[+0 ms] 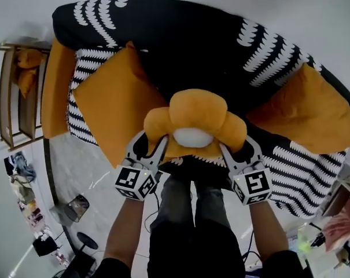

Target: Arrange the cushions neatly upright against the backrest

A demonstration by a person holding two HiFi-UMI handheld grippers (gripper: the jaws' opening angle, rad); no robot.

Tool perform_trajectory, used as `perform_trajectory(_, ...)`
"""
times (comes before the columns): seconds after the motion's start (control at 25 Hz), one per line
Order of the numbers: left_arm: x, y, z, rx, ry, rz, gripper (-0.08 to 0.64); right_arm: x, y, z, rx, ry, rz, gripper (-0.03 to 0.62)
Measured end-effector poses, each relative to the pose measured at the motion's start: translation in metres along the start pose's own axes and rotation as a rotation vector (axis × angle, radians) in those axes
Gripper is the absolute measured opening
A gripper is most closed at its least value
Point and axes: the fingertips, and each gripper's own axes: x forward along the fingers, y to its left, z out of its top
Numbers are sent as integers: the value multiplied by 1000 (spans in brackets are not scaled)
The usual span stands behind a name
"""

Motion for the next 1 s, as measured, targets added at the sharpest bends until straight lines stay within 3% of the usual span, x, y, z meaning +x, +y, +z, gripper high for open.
perform_trajectory(0.16, 46, -14, 16, 52, 0, -78, 218, 2, -41, 5, 13, -49, -116, 213)
perform_trajectory(0.44, 96, -21, 33, 124, 29, -187, 215, 10, -84, 10, 18, -74, -240, 216)
perform_trajectory(1.0, 171, -17, 69, 222, 17, -258, 218, 41, -138, 34, 33, -111, -411, 235)
